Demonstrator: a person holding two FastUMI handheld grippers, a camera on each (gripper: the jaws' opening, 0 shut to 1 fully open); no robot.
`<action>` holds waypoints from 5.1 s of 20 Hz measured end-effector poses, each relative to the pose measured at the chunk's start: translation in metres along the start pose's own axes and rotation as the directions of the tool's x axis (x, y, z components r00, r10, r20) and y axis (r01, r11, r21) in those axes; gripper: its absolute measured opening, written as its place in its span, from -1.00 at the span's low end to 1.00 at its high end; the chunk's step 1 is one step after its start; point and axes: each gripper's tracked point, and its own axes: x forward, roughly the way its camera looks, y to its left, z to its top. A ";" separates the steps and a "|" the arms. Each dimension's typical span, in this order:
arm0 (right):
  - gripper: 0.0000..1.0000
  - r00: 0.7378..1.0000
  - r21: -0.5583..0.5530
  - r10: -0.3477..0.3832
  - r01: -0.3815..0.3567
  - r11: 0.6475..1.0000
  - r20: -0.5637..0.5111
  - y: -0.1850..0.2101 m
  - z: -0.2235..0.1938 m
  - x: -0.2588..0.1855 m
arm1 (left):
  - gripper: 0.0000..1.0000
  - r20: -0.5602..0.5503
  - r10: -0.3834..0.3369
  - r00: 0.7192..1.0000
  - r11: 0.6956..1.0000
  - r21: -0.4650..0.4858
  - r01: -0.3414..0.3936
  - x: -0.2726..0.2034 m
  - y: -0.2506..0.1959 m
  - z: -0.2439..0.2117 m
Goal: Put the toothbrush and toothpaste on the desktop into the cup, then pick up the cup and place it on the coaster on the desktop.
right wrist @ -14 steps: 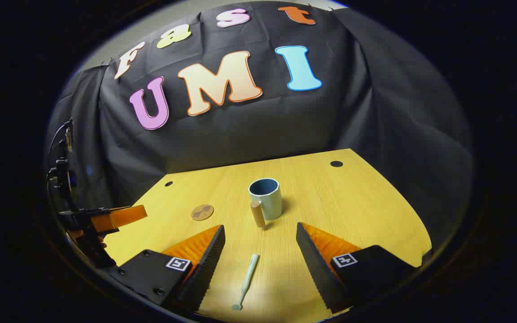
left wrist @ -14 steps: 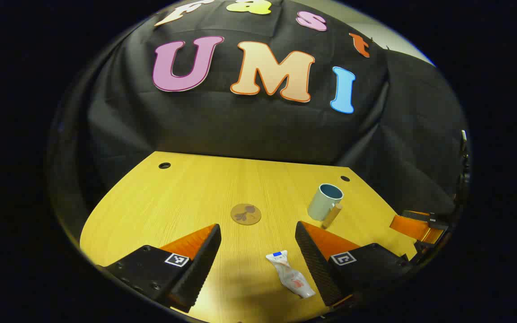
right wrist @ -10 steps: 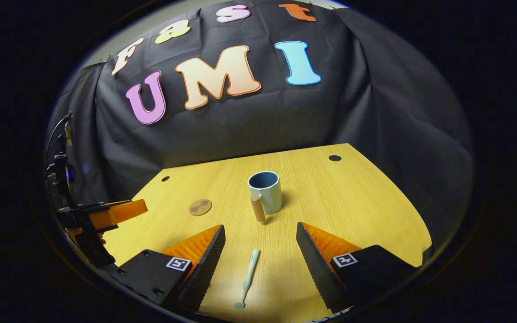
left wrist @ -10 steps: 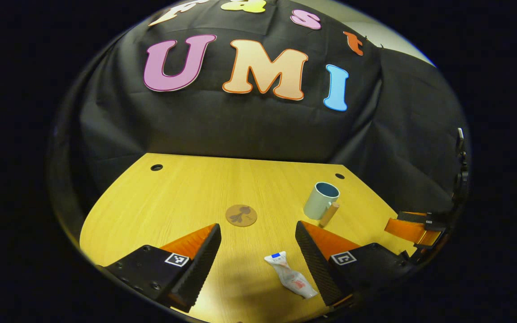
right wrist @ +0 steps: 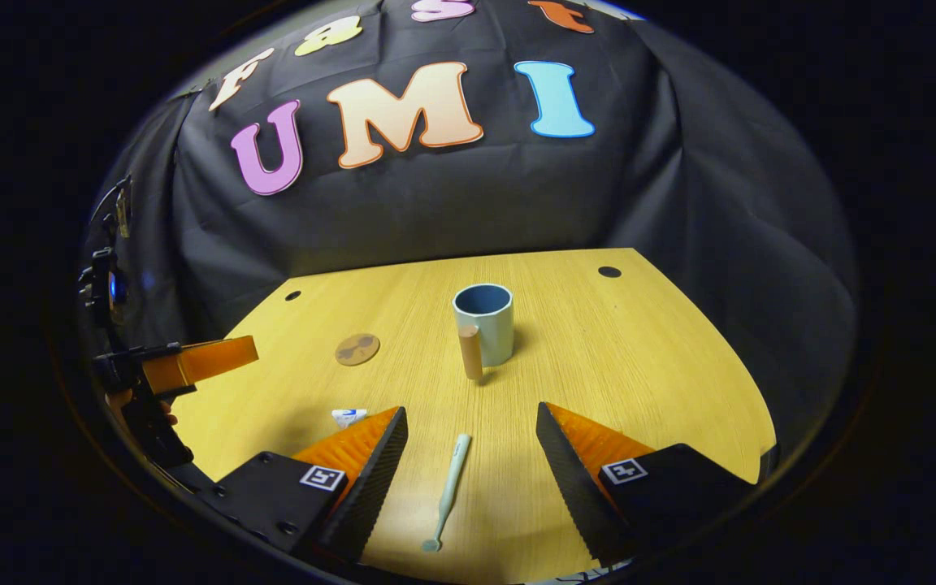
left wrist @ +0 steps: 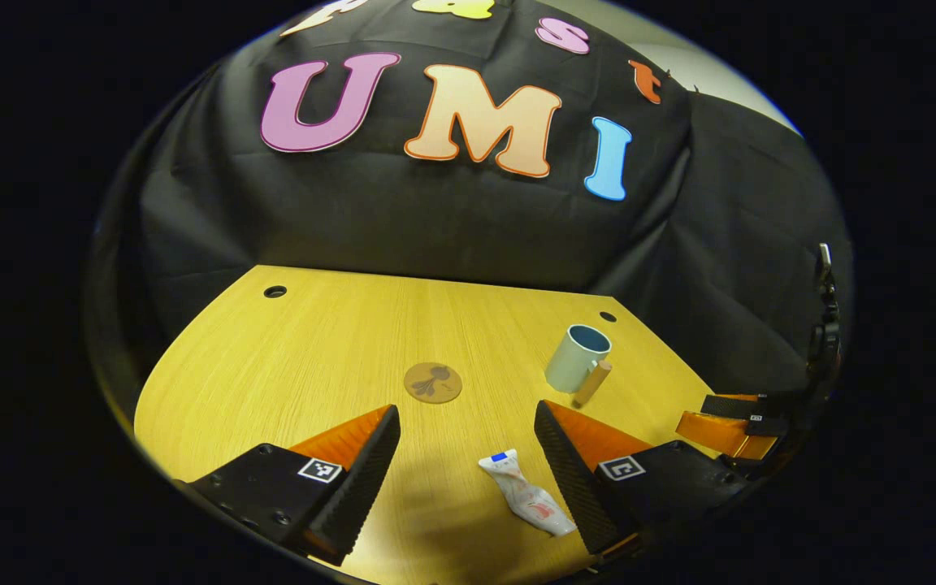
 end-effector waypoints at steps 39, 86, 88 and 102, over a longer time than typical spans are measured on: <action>-0.14 0.788 -0.084 -0.052 0.001 0.996 -0.614 0.014 -0.106 0.102 | 0.96 -0.149 0.216 0.965 0.972 -0.064 -0.227 -0.043 0.076 -0.073; -0.78 0.785 -0.045 0.043 -0.089 0.995 -0.618 0.006 -0.105 0.103 | -0.14 -0.688 0.110 0.717 0.981 -0.040 -0.189 0.075 -0.047 -0.147; -0.78 0.782 -0.035 0.052 -0.094 0.995 -0.622 0.006 -0.105 0.103 | -0.14 -0.699 0.113 0.706 0.978 -0.045 -0.202 0.078 -0.046 -0.151; -0.82 0.774 -0.033 0.083 -0.133 0.991 -0.628 0.007 -0.104 0.103 | -0.67 -0.736 0.154 0.660 0.975 0.007 -0.221 0.079 -0.045 -0.160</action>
